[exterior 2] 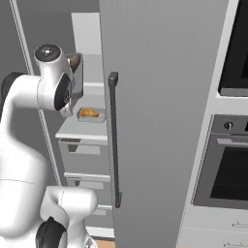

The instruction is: Take the meat container that has the chicken drumstick and place it on the second highest rack of the freezer. Then take the vegetable container that has the garlic and cucumber and place it on the highest rack of the freezer.

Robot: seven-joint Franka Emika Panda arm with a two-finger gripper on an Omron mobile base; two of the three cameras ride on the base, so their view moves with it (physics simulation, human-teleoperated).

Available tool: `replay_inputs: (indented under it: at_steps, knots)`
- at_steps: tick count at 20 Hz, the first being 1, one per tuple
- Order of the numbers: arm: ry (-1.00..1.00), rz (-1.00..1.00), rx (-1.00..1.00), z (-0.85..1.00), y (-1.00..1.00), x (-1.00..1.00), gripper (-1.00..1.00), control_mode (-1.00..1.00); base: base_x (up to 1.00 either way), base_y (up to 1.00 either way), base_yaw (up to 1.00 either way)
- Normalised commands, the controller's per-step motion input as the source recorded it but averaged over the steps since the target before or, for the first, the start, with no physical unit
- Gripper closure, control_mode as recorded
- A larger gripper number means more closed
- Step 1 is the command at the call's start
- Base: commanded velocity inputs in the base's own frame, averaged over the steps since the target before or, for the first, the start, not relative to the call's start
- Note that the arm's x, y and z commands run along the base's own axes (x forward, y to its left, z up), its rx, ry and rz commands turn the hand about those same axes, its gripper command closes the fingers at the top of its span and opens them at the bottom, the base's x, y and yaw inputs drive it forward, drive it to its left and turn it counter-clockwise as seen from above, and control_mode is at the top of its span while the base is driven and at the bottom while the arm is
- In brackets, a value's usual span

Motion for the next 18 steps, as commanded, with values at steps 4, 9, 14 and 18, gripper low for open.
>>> replay_inputs:
  at_steps: [4, 9, 14, 18]
  knots:
    - [0.0, -0.05, 0.06, 0.0, 0.11, 1.0, 1.0, -1.0, 0.0, 0.0, 0.0]
    - [0.0, -0.04, 0.02, 0.0, 0.17, 0.97, 1.0, -1.0, 0.0, 0.0, 0.0]
    - [0.0, -0.02, 0.0, 0.0, 0.28, 0.8, 1.0, -1.0, 0.0, 0.0, 0.0]
    - [0.01, 0.0, 0.0, 0.0, 0.06, 0.62, 1.0, -1.0, 0.0, 0.0, 0.0]
